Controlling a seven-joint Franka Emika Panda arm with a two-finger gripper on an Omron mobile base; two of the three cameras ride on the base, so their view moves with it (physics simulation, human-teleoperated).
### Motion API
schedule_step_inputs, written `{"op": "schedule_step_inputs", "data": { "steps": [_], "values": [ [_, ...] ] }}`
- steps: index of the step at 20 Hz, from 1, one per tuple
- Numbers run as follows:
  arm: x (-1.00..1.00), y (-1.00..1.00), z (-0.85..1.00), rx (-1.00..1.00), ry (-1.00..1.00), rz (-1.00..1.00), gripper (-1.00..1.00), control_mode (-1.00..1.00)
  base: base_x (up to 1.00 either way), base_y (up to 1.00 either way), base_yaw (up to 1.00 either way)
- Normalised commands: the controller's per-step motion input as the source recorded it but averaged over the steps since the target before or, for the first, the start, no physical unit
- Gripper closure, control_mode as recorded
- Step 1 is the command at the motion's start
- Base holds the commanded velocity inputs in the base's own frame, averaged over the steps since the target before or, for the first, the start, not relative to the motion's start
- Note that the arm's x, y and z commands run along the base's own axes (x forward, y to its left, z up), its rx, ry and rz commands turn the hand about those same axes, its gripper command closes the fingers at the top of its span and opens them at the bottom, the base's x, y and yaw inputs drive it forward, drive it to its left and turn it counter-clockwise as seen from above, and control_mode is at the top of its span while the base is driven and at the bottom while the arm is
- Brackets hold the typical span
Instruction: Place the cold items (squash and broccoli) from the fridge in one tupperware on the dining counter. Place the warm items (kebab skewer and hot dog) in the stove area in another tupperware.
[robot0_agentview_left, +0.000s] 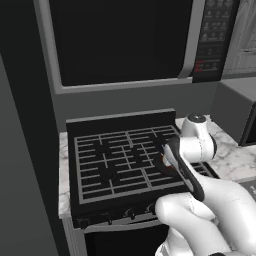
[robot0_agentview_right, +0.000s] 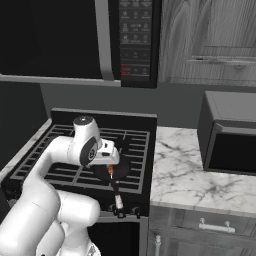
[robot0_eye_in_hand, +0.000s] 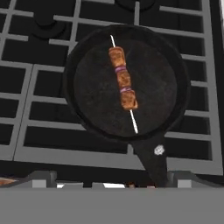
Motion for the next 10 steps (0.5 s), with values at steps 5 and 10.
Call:
{"op": "schedule_step_inputs", "data": {
  "steps": [5,10],
  "values": [
    [0.39,-0.04,-0.28,0.00,0.05,0.00,-1.00,-1.00,0.00,0.00,0.00],
    [0.38,-0.05,-0.28,0.00,0.06,0.00,-1.00,-1.00,0.00,0.00,0.00]
  ]
}}
